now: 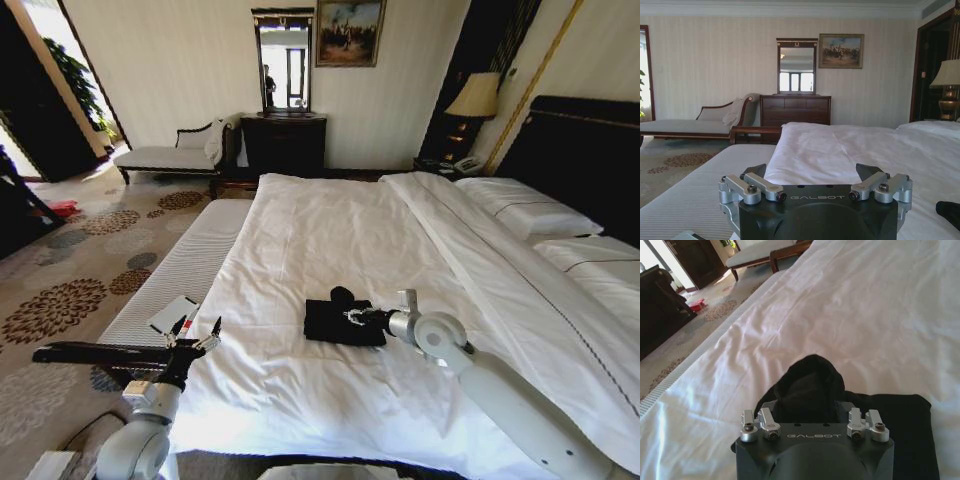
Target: Fold the clothes on the bed.
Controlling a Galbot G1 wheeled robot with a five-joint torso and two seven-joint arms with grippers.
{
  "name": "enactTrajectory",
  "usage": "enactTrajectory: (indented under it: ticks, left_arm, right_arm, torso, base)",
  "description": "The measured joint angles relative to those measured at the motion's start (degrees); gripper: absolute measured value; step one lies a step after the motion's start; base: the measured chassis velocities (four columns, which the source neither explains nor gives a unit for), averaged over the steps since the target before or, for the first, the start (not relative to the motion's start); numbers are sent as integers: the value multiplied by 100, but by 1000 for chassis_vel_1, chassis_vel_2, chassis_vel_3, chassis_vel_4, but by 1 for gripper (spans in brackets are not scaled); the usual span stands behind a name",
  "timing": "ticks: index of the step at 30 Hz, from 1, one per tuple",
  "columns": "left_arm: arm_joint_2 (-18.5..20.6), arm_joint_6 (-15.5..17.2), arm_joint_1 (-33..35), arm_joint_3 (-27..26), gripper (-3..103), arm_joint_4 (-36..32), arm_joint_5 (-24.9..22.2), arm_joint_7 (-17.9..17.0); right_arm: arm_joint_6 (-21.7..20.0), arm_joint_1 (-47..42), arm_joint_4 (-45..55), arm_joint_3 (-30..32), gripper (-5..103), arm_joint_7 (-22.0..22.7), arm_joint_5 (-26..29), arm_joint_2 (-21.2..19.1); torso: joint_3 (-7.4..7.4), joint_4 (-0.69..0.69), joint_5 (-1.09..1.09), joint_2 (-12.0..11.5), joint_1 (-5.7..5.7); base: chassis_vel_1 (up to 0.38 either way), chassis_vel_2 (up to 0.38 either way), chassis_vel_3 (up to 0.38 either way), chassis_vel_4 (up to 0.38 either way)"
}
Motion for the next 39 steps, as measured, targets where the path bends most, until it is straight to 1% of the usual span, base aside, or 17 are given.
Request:
enactTrajectory:
  ticks: [2, 3, 5, 6, 7, 9, 10, 11, 13, 16, 17, 19, 20, 23, 29, 35, 39]
  left_arm:
    - [0, 0, 0, 0, 100, 0, 0, 0]
    - [0, 0, 0, 0, 100, 0, 0, 0]
    - [0, 0, 0, 0, 100, 0, 0, 0]
    - [0, 0, 0, 0, 100, 0, 0, 0]
    - [0, 0, 0, 0, 100, 0, 0, 0]
    - [0, 0, 0, 0, 100, 0, 0, 0]
    - [0, 0, 0, 0, 100, 0, 0, 0]
    - [1, 0, 0, 0, 100, 0, 0, 0]
    - [0, 0, 0, 0, 100, 0, 0, 1]
    - [1, 0, 0, 0, 100, 0, 0, 0]
    - [1, 0, 0, 0, 100, 0, 0, 0]
    - [0, 0, 0, 0, 100, 0, -1, 0]
    - [0, 0, 0, 0, 100, 0, -1, 0]
    - [1, 0, 0, 0, 100, 0, 0, 0]
    - [0, 0, 0, 0, 100, 0, 0, 0]
    - [0, -1, 0, 0, 100, 0, 0, 0]
    - [0, -1, 0, 0, 100, 0, 0, 1]
  right_arm:
    - [39, -104, 151, 244, 72, -18, 71, 0]
    - [78, -178, 230, 399, 72, -37, 111, 0]
    - [210, -374, 352, 787, 83, -97, 150, 4]
    - [210, -374, 352, 787, 83, -97, 150, 4]
    - [296, -454, 355, 921, 88, -123, 63, 15]
    - [647, -689, 220, 1143, 97, -201, -455, 140]
    - [647, -689, 220, 1143, 97, -201, -455, 140]
    - [740, -735, 167, 1161, 97, -221, -649, 184]
    - [1139, -888, -83, 1122, 99, -348, -1477, 331]
    - [2107, -1081, -460, 831, 100, -887, -3263, 493]
    - [2107, -1081, -460, 831, 100, -887, -3263, 493]
    - [2657, -1190, -544, 646, 100, -1209, -4062, 592]
    - [2657, -1190, -544, 646, 100, -1209, -4062, 592]
    - [3106, -1327, -602, 409, 100, -1459, -4688, 716]
    - [3377, -1225, -888, -21, 100, -1620, -5329, 850]
    - [3441, -884, -1256, -399, 100, -1642, -5412, 888]
    - [3474, -559, -1638, -870, 100, -1646, -5447, 999]
  torso:
    - [0, 0, 0, 0, 0]
    - [0, 0, -1, 0, 0]
    - [0, -1, 0, 0, 0]
    - [0, -1, 0, 0, 0]
    - [0, 0, -2, 0, 0]
    - [-1, -2, 0, 0, 0]
    - [-1, -2, 0, 0, 0]
    - [-1, -2, 1, 0, -1]
    - [-1, -1, 1, 0, -1]
    - [-1, -1, 1, 0, -1]
    - [-1, -1, 1, 0, -1]
    - [0, 0, 1, 0, -1]
    - [0, 0, 1, 0, -1]
    - [0, 0, -1, 0, -1]
    - [0, 0, 0, 0, -1]
    - [0, 0, -1, 0, -1]
    - [0, -1, -1, 0, 0]
  base:
    - [0, 0, 0, 0]
    - [0, 0, 0, 0]
    - [0, 0, 0, 0]
    - [0, 0, 0, 0]
    - [0, 0, 0, 0]
    - [0, 0, 0, 0]
    - [0, 0, 0, 0]
    - [0, 0, 0, 0]
    - [0, 0, 0, 0]
    - [0, 0, 0, 0]
    - [0, 0, 0, 0]
    - [0, 0, 0, 0]
    - [0, 0, 0, 0]
    - [0, 0, 0, 0]
    - [0, 0, 0, 0]
    - [0, 0, 0, 0]
    - [0, 0, 0, 0]
